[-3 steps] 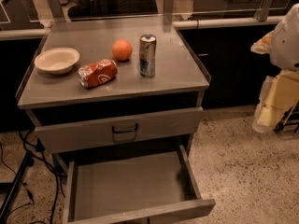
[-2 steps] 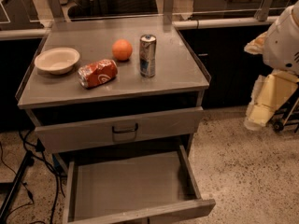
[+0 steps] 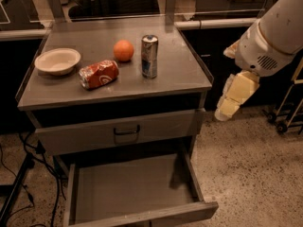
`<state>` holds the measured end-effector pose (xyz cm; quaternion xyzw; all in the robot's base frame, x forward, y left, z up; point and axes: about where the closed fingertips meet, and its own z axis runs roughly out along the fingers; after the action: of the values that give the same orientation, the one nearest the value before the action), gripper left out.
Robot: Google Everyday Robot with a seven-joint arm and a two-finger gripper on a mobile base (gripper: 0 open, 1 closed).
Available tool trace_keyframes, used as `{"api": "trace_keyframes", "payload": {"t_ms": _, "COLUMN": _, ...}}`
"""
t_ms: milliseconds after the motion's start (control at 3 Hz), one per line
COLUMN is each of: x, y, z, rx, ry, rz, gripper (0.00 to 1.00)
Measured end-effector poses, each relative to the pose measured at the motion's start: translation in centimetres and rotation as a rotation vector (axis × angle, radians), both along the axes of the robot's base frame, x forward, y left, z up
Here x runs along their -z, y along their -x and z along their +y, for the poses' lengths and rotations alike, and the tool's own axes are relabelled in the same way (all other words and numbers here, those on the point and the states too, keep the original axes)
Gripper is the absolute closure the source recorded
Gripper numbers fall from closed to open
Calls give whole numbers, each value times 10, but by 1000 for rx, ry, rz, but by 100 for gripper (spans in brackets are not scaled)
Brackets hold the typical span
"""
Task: Place redbull can into middle drawer
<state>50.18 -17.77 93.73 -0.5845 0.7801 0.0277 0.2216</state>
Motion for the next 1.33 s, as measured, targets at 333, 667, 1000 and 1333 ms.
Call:
{"api": "trace_keyframes", "payload": {"t_ms": 333, "x": 20, "y": -27, "z": 15, "rx": -10, "ry": -46, "rz": 7, "gripper": 0}}
{"api": "trace_keyframes", "payload": {"t_ms": 667, "x": 39, "y": -53, "z": 29, "rx": -11, "ry": -115, "rz": 14, "gripper": 0}}
{"api": "trace_keyframes", "payload": {"t_ms": 1000, "x": 42, "y": -56, "z": 30, "rx": -10, "ry": -121, "rz": 19, "gripper": 0}}
{"api": "trace_keyframes", "payload": {"t_ms": 1333, "x": 48, "y": -55, "z": 26, "rx": 39, "ry": -185, "rz": 17, "gripper": 0}}
